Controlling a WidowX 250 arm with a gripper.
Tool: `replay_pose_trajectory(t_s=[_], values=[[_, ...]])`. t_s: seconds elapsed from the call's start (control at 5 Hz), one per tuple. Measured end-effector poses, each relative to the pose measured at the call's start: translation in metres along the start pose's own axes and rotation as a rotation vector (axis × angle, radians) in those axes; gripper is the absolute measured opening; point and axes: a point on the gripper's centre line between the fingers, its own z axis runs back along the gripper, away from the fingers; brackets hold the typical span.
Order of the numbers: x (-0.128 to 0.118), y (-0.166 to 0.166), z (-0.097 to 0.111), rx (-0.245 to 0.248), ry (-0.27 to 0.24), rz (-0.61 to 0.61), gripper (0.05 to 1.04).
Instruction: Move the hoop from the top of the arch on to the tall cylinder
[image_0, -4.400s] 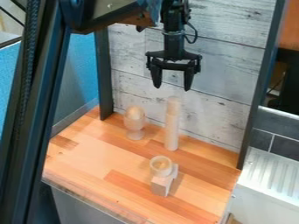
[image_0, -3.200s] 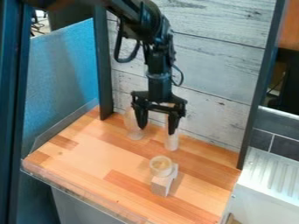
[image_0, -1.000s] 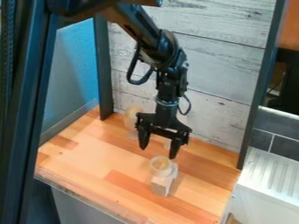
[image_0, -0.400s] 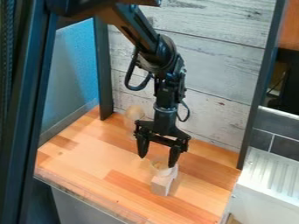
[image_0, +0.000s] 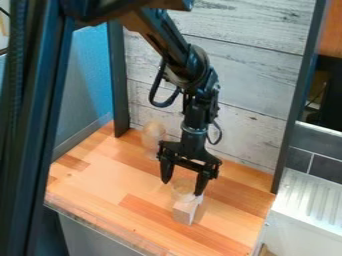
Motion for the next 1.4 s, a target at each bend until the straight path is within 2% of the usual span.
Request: replay_pose_trajectory(t_s=[0.2, 0.6, 0.8, 1.0, 1.2, 1.4], values=[[0.006, 0.0, 0.001, -0.002, 0.005, 0.014, 0.764], [0.01, 0.005, 0.004, -0.053, 0.036, 0.037, 0.764], [0.017, 0.003, 0.019, -0.083, 0.023, 0.024, 0.763], [0.027, 0.004, 0.051, -0.1, -0.015, 0.03, 0.763], [0.028, -0.001, 0.064, -0.139, -0.002, 0.026, 0.764], [0.037, 0.005, 0.083, -0.167, -0.031, 0.061, 0.764]])
